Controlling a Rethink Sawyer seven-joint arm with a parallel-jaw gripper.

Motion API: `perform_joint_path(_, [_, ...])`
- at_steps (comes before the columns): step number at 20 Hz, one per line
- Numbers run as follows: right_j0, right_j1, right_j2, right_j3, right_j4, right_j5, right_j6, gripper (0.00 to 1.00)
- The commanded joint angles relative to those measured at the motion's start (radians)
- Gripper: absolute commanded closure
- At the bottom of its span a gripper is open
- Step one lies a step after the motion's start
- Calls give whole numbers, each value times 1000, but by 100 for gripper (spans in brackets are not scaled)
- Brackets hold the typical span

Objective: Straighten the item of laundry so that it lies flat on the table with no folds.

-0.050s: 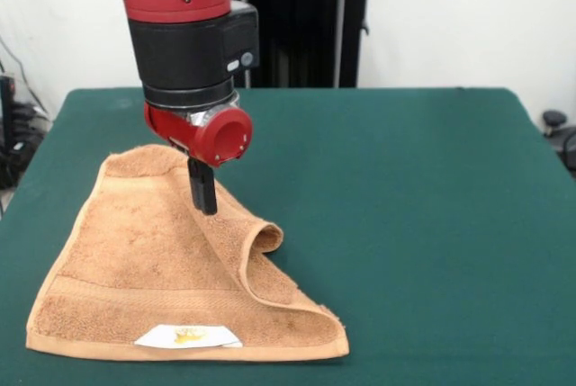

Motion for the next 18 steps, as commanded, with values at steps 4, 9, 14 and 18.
perform_joint_path(4, [21,41,39,24,-35,110,-28,100])
perform_joint_path(9, [30,55,48,2,-28,120,-25,100])
perform_joint_path(14, [41,64,52,-14,-20,123,-14,100])
perform_joint_path(18, [50,75,49,-25,-19,118,-5,100])
